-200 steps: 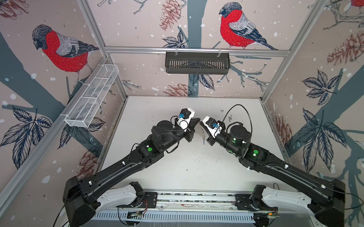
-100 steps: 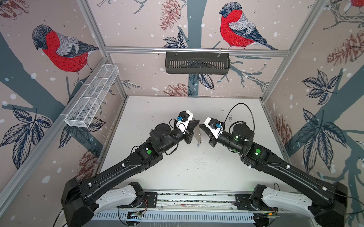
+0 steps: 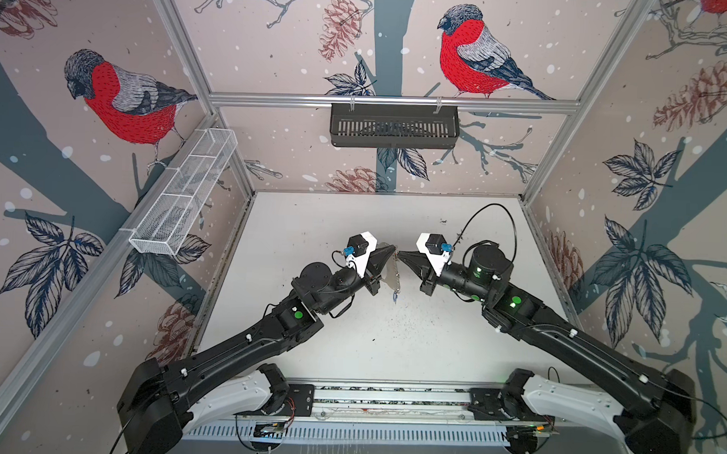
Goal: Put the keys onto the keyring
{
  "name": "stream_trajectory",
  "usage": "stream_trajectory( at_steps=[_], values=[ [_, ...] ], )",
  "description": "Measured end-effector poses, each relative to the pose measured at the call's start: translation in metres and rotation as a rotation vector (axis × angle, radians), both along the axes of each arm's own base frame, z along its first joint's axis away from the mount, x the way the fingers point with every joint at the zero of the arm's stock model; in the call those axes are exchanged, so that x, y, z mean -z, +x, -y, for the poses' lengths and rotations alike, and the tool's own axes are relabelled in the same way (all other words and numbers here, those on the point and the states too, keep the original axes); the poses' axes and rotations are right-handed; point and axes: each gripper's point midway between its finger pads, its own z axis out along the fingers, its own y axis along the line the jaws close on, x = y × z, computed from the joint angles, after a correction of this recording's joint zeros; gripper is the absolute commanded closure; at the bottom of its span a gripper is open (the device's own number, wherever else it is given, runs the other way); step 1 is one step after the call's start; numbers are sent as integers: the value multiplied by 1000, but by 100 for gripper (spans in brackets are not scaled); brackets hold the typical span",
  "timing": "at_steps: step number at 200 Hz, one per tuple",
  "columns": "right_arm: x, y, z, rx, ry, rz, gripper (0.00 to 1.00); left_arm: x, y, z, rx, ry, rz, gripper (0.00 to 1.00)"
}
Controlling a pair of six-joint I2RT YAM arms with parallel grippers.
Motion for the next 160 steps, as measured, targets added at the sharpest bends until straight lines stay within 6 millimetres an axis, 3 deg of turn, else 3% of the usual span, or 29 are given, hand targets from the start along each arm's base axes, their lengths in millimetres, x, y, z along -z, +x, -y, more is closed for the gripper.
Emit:
stream_trajectory(
  at_steps=[160],
  values=[
    [-4,-13,-16,-73,12,11,100,-7,-3,-5,-12,-128,115,100]
  ],
)
